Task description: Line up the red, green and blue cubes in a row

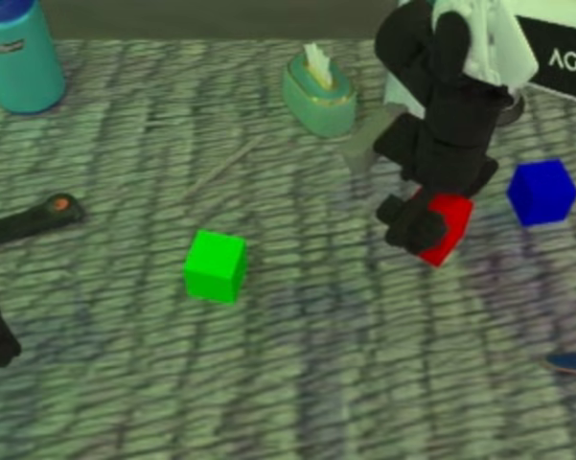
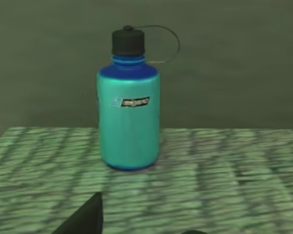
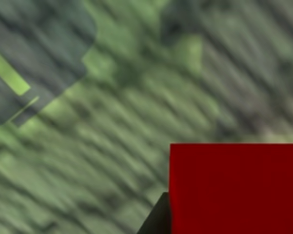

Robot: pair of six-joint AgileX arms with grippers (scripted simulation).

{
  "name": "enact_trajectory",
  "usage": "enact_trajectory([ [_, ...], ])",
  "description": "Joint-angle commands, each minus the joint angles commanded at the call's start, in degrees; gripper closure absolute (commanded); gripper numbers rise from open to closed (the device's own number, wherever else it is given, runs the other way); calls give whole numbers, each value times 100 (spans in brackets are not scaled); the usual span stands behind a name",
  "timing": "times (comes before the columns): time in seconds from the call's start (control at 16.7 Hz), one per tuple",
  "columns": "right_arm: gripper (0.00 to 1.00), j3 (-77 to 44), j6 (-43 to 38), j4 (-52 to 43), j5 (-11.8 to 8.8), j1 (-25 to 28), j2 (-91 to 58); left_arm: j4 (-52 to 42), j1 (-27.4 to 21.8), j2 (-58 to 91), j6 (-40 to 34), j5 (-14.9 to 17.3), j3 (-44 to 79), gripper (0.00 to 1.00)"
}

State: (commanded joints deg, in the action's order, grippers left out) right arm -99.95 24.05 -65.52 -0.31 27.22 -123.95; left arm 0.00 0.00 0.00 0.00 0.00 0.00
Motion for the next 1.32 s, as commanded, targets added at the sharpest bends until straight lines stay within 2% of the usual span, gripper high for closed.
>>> enact_trajectory([
  [0.18, 100, -585, 244, -324, 0, 469, -357, 0, 0, 0, 0, 0, 0, 0],
  [0.54, 100, -2716, 931, -1308, -10, 1877, -1372, 0, 0, 0, 0, 0, 0, 0],
  [0.72, 100, -3378, 1191, -1640, -8, 2413, -1688, 0, 0, 0, 0, 0, 0, 0],
  [1.08, 100, -3489, 1240, -1686, -9, 2528, -1733, 0, 0, 0, 0, 0, 0, 0],
  [1.32, 100, -2847, 1245, -1043, -6, 2538, -1724, 0, 0, 0, 0, 0, 0, 0],
])
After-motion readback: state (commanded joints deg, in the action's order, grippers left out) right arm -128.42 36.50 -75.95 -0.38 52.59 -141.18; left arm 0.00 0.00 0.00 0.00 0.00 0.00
